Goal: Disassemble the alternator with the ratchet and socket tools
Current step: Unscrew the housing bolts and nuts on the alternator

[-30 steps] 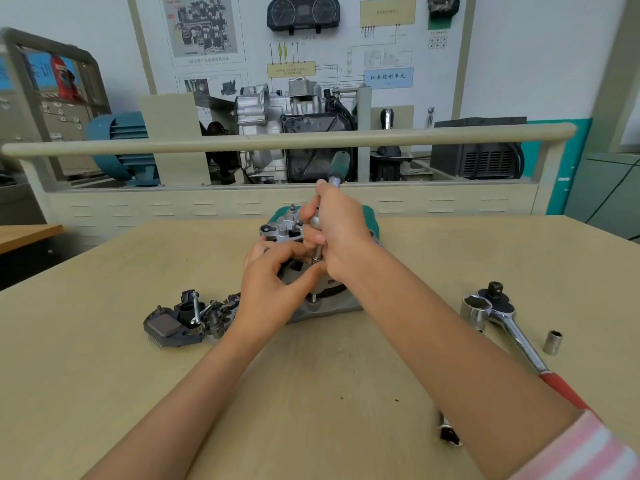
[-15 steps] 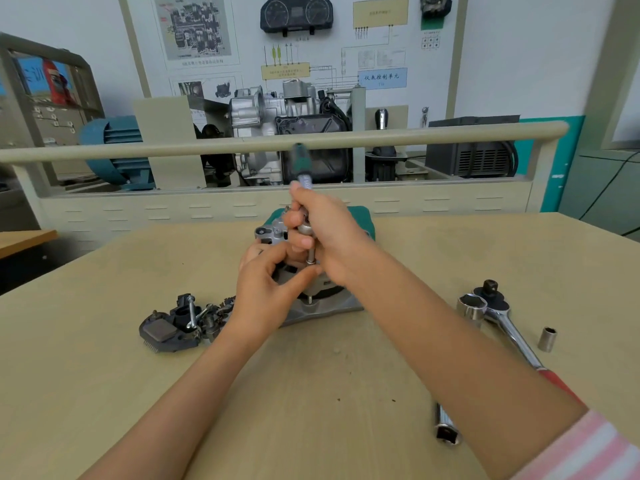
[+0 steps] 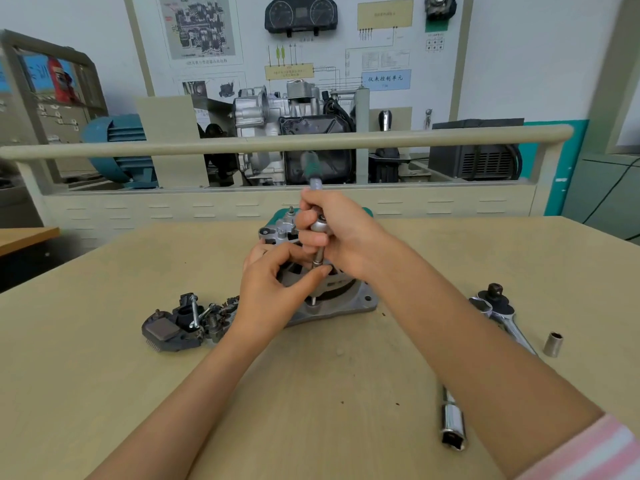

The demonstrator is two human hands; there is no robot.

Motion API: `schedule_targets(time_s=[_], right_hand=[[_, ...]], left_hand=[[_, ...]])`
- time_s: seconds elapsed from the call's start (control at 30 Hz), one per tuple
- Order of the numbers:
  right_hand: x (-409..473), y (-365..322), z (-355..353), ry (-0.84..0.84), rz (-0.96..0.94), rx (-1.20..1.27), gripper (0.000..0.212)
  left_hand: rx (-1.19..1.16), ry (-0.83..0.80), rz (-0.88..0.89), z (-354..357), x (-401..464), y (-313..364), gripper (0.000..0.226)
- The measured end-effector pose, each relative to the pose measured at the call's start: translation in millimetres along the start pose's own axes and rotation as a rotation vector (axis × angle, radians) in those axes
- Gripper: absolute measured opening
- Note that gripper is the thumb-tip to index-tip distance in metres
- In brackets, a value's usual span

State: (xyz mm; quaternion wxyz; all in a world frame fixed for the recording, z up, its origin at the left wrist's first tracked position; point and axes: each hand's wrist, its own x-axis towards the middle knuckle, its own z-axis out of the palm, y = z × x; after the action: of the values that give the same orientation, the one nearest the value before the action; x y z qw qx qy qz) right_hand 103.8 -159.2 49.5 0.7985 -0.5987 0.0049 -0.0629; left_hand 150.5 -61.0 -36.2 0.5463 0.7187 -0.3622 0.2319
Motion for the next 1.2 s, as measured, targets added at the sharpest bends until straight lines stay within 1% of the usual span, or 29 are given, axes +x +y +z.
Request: schedule_targets(time_s=[0.07,0.13,0.2,0.27,0.3,0.37,0.47,0.5,0.57,0.63,0.73,0.8,0.9,0.93,1.0,1.07,1.1,1.2], right_hand=[[-1,-5,-3,-0.107,0.034,-0.088,0.027],[0,-8,-4,-0.157,0.059,-0.128,0.026],[1,-8,-4,-0.176,0.072,-0.134,0.026],[-1,-6,-3,-0.171,0.051,-0.109,0.025],[-2,-4,-2,-0.143,0.026,-0.078,0.025],[-4,4,5,0.008,-0.067,0.001,0.027],[-4,21,17,0.352,-0.302,0.075,0.029],[-4,25,21,0.432,-0.365,0.122,0.029],[-5,31,26,0.502,-0.417,0.218,0.028],[-5,31,25,0.496,-0.402,0.237,0.028],[-4,22,17,0.412,-0.293,0.141,0.026],[-2,14,8,0.266,-0.184,0.048,0.025],[0,2,-4,-0.008,-0.059,-0.109,0.025],[0,-1,-6,-0.066,-0.030,-0.151,0.026],[1,-4,-8,-0.119,0.000,-0.184,0.026],[-1,-2,-6,-0.099,-0.011,-0.143,0.026],[-1,1,-4,-0.053,-0.035,-0.100,0.026],[-3,14,6,0.229,-0.179,0.101,0.028]], left_hand=[[-0.006,-0.002,-0.011,-1,-1,0,0.010],[-0.015,0.009,-0.007,-1,-1,0,0.015],[-0.027,0.012,-0.011,-1,-1,-1,0.022],[-0.036,0.009,-0.016,-1,0,-1,0.023],[-0.033,0.005,-0.010,-2,0,-1,0.022],[-0.018,-0.005,0.017,-3,1,-1,0.024],[-0.022,-0.019,0.048,-3,1,0,0.035],[-0.021,-0.021,0.050,-3,1,0,0.037],[-0.025,-0.028,0.041,-3,1,0,0.032],[-0.036,-0.027,0.038,-2,0,0,0.027],[-0.035,-0.013,0.043,-1,0,1,0.028],[-0.011,-0.002,0.045,0,0,0,0.023],[-0.007,0.001,0.021,-1,-1,-1,0.024],[-0.015,-0.001,0.013,-2,-1,-2,0.025],[-0.024,-0.005,0.009,-2,-1,-1,0.027],[-0.022,-0.014,0.019,-2,0,-1,0.026],[-0.022,-0.017,0.025,-2,0,-1,0.025],[-0.030,-0.010,0.029,-2,0,-1,0.025]])
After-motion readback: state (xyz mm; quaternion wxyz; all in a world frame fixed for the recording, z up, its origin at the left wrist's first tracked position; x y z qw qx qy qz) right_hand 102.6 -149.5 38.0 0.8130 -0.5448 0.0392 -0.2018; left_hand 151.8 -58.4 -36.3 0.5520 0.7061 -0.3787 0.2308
